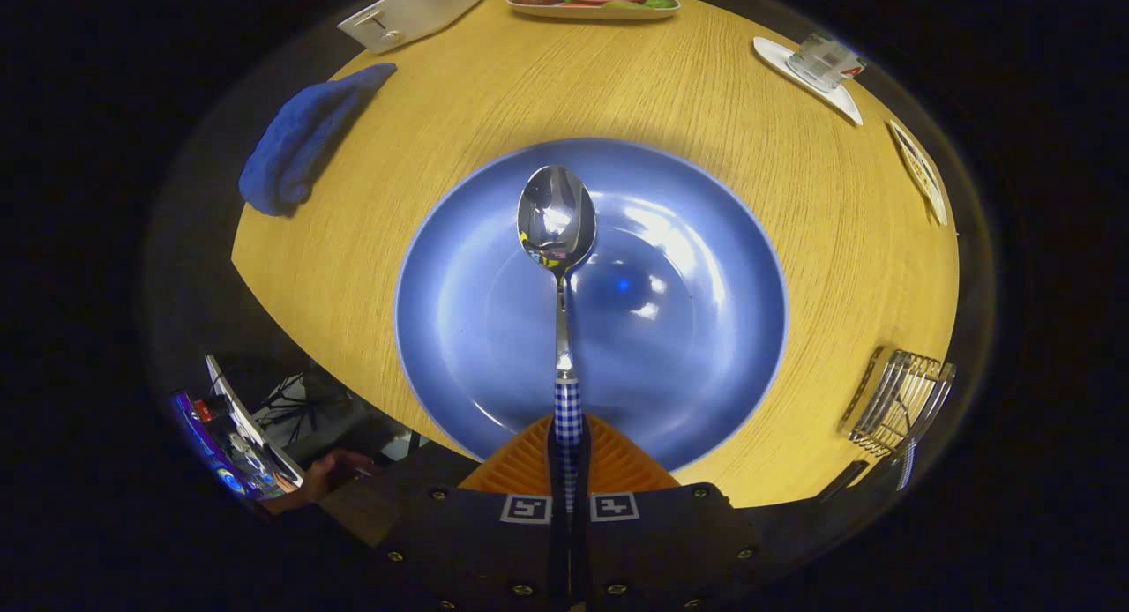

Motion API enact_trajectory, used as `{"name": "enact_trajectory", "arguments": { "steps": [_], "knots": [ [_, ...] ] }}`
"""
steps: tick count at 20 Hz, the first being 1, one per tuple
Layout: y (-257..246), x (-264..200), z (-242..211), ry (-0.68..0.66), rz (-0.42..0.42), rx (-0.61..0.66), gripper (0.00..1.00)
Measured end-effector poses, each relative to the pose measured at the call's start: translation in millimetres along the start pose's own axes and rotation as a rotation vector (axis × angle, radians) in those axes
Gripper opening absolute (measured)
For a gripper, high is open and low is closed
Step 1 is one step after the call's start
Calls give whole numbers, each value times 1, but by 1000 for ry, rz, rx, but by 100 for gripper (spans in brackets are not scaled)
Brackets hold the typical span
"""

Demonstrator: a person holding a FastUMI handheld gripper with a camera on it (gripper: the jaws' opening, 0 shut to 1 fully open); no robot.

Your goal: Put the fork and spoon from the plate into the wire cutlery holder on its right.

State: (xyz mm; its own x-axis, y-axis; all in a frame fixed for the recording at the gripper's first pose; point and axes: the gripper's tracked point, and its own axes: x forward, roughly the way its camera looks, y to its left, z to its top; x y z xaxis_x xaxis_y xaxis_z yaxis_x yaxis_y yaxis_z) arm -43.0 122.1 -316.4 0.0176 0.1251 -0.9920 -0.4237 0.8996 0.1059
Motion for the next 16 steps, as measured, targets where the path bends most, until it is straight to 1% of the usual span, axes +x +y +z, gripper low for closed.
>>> {"name": "enact_trajectory", "arguments": {
  "steps": [2,4,5,7,11,13,16],
  "knots": [
    [-15,-20,-9,14,-14,-47,2],
    [-38,-36,-14,20,-54,-72,2],
    [-48,-41,-16,21,-68,-72,2],
    [-60,-51,-25,34,-68,-57,2],
    [-90,-80,-51,67,-84,-59,2],
    [-113,-94,-71,105,-94,-37,2],
    [-152,-113,-93,141,-134,-5,2]
  ]
}}
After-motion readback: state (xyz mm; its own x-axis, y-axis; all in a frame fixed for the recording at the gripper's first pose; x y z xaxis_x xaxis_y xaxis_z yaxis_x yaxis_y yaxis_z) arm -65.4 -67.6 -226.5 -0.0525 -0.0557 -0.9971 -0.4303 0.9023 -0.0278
